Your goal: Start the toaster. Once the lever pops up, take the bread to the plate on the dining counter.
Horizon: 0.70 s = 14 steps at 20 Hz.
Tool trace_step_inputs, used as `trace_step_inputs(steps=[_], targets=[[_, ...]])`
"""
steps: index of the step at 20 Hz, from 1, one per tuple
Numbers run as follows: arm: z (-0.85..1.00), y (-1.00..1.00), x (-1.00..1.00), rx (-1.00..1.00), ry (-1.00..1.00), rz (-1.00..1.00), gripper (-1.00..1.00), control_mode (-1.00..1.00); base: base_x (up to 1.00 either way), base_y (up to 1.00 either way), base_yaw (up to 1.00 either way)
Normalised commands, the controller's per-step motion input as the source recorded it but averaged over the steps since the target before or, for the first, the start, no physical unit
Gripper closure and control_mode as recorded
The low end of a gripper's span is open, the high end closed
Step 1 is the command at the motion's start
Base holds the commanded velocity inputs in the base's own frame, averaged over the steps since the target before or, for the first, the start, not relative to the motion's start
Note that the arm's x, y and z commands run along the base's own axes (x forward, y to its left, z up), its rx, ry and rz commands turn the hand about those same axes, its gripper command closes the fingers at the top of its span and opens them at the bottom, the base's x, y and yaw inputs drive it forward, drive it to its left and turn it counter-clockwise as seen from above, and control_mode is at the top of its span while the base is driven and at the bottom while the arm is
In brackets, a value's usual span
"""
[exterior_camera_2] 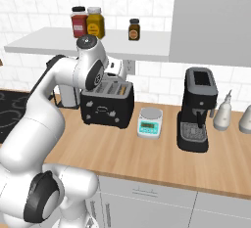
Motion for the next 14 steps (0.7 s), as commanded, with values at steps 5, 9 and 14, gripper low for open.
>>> trace_step_inputs(steps=[5,9,14], targets=[[0.0,0.0,0.0,0.0,0.0,0.0,-1.0,-1.0,0.0,0.0,0.0],[0.0,0.0,0.0,0.0,0.0,0.0,-1.0,-1.0,0.0,0.0,0.0],[0.0,0.0,0.0,0.0,0.0,0.0,-1.0,-1.0,0.0,0.0,0.0]])
